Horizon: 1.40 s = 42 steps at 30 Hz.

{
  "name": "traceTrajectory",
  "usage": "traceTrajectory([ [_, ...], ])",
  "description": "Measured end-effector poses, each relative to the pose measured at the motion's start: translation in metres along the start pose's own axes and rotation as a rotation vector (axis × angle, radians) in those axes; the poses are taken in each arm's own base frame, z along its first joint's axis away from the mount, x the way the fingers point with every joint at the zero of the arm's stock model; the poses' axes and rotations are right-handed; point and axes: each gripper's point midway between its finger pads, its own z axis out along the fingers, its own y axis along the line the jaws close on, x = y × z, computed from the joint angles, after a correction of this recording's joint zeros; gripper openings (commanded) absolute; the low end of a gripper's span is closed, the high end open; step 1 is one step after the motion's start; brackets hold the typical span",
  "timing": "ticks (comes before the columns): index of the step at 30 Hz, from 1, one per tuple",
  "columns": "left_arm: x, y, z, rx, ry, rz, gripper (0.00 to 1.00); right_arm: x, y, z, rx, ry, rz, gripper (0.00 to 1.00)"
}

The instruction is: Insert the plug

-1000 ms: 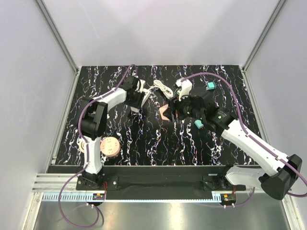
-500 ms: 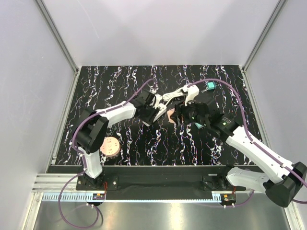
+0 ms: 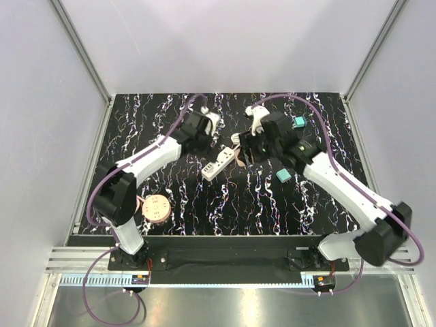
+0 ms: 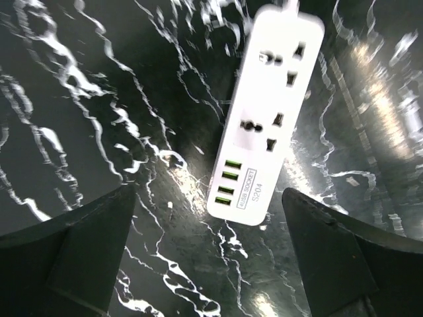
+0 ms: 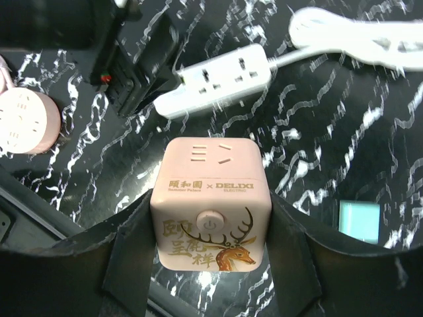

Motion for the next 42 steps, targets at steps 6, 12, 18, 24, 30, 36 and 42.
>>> traceTrajectory([
  [6, -0.048, 0.07, -0.032, 0.108, -0.108, -0.369, 0.99, -0.017, 0.007, 0.034, -0.036, 0.082, -0.091, 0.0],
  [12, -0.029, 0.173, -0.048, 0.159, -0.181, -0.792, 0.99, -0.008, 0.016, 0.071, -0.141, 0.213, -0.233, 0.0],
  [18, -0.013, 0.12, -0.038, 0.388, -0.093, -0.935, 0.99, 0.01, 0.01, 0.104, -0.197, 0.318, -0.401, 0.0],
  [24, -0.018, 0.103, -0.041, 0.569, -0.129, -1.059, 0.99, 0.01, 0.006, 0.131, -0.213, 0.362, -0.467, 0.0],
  [30, -0.017, 0.112, -0.044, 0.604, -0.15, -1.136, 0.99, 0.013, 0.005, 0.16, -0.214, 0.393, -0.459, 0.0],
  [36, -0.022, 0.121, -0.046, 0.609, -0.185, -1.157, 0.99, 0.02, 0.007, 0.176, -0.21, 0.439, -0.392, 0.0],
  [42, -0.023, 0.125, -0.048, 0.611, -0.199, -1.172, 0.99, 0.018, 0.01, 0.182, -0.21, 0.44, -0.349, 0.0],
])
